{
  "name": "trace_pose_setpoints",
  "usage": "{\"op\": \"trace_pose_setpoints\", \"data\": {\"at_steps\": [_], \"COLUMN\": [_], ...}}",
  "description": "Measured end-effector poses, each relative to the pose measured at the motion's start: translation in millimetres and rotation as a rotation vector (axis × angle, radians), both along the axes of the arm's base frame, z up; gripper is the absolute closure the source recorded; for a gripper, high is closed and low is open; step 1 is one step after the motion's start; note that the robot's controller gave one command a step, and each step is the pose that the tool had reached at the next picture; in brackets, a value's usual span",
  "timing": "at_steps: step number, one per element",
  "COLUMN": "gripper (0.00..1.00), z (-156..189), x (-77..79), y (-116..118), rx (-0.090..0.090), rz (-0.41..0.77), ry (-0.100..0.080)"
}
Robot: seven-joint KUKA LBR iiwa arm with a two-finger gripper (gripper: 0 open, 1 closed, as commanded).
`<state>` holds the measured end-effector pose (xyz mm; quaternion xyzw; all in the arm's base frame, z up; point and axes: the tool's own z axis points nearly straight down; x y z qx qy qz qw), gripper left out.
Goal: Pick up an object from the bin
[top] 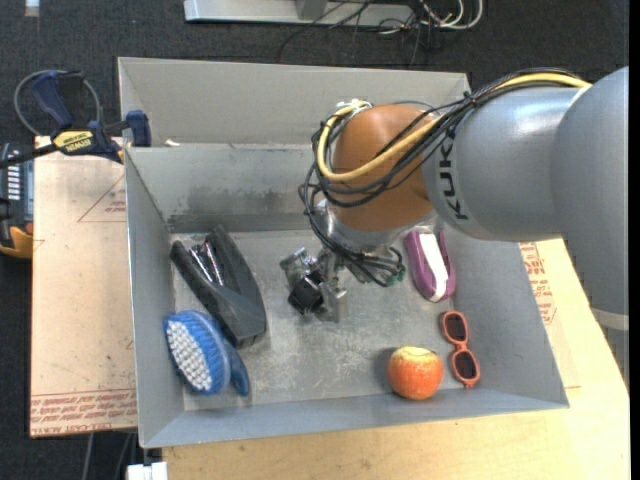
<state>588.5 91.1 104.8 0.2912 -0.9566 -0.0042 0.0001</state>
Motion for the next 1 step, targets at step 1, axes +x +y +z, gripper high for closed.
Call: {"op": "trace_pose_setpoints", "data": {"at_steps": [1], "gripper": [1.00], "z": [31.2], "x": [3.2], "y": [0.5], "rx": [0.002], "rz": [-0.001], "ry": [-0.011]}}
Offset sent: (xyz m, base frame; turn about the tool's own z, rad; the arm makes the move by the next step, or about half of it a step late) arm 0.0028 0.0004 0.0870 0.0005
